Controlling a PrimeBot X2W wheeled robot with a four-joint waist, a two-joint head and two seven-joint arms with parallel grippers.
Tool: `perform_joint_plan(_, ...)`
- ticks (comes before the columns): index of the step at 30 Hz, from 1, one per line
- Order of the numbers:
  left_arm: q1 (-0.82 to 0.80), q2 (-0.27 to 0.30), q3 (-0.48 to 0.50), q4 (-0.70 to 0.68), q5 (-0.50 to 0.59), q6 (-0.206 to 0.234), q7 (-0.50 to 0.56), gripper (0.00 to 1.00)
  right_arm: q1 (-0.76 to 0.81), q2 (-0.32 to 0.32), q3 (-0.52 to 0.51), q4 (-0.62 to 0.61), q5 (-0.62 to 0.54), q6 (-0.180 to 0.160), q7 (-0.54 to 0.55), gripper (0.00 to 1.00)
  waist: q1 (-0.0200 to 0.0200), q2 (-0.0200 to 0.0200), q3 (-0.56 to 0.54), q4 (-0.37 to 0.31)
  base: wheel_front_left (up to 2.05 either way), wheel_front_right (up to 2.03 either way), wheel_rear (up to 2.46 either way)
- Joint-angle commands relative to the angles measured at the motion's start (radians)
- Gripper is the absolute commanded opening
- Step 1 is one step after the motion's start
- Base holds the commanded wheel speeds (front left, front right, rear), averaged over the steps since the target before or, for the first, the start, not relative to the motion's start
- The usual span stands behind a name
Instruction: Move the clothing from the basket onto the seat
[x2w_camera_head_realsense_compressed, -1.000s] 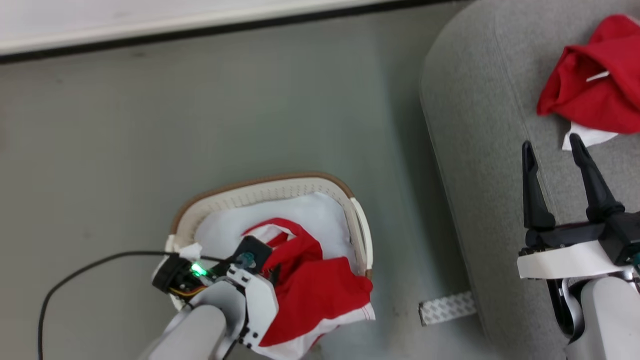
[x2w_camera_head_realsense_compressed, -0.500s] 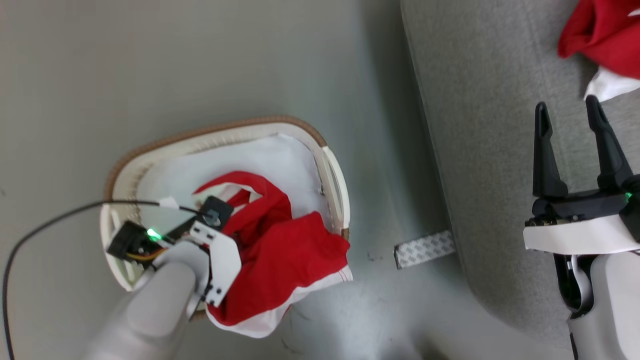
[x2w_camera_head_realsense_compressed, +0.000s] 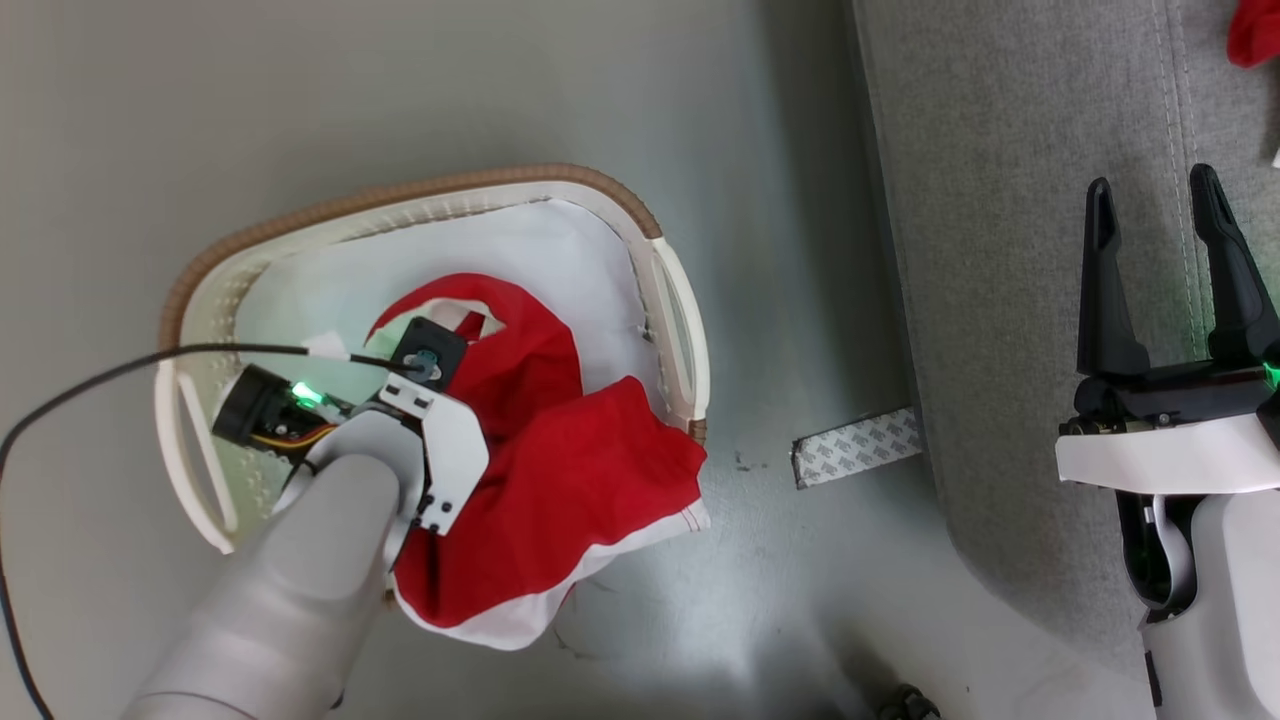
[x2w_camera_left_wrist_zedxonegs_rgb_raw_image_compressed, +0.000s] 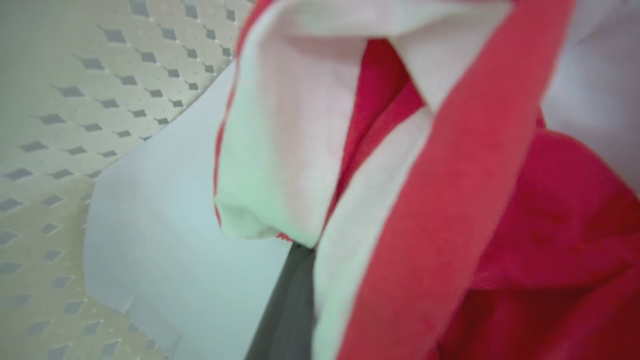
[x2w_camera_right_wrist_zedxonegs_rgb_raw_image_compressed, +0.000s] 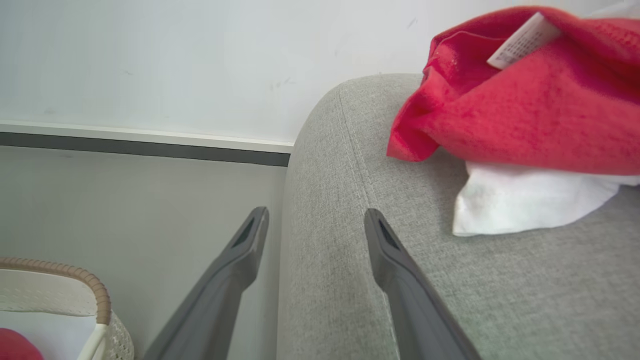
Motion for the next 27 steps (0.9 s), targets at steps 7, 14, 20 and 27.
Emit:
perform_joint_plan(7,0.001,-0.037,0.001,0.048,-0.032,0.002,-0.088,0.0,-0.008,0.0,-0.006,0.024,-0.009,-0.003,0.001,1.0,-0.0001,0.0,-0.072,0.035,0.0,0.0,0.0)
perform_joint_plan(14,0.054,-0.086,0.02,0.062,-0.085,-0.01,-0.167,0.0,0.041,-0.001,-0.011,0.066,-0.033,-0.003,0.001,1.0,-0.0001,0.0,-0.216,0.096,0.0,0.0,0.0)
perform_joint_plan(20,0.107,-0.109,0.038,0.049,-0.138,-0.022,-0.219,0.0,0.096,-0.001,-0.023,0.099,-0.051,-0.003,0.001,1.0,-0.0001,0.0,-0.366,0.155,0.0,0.0,0.0)
perform_joint_plan(27,0.171,-0.121,0.06,0.003,-0.188,-0.023,-0.255,0.0,0.185,-0.001,-0.028,0.131,-0.072,-0.003,0.001,1.0,-0.0001,0.0,-0.526,0.222,0.0,0.0,0.0)
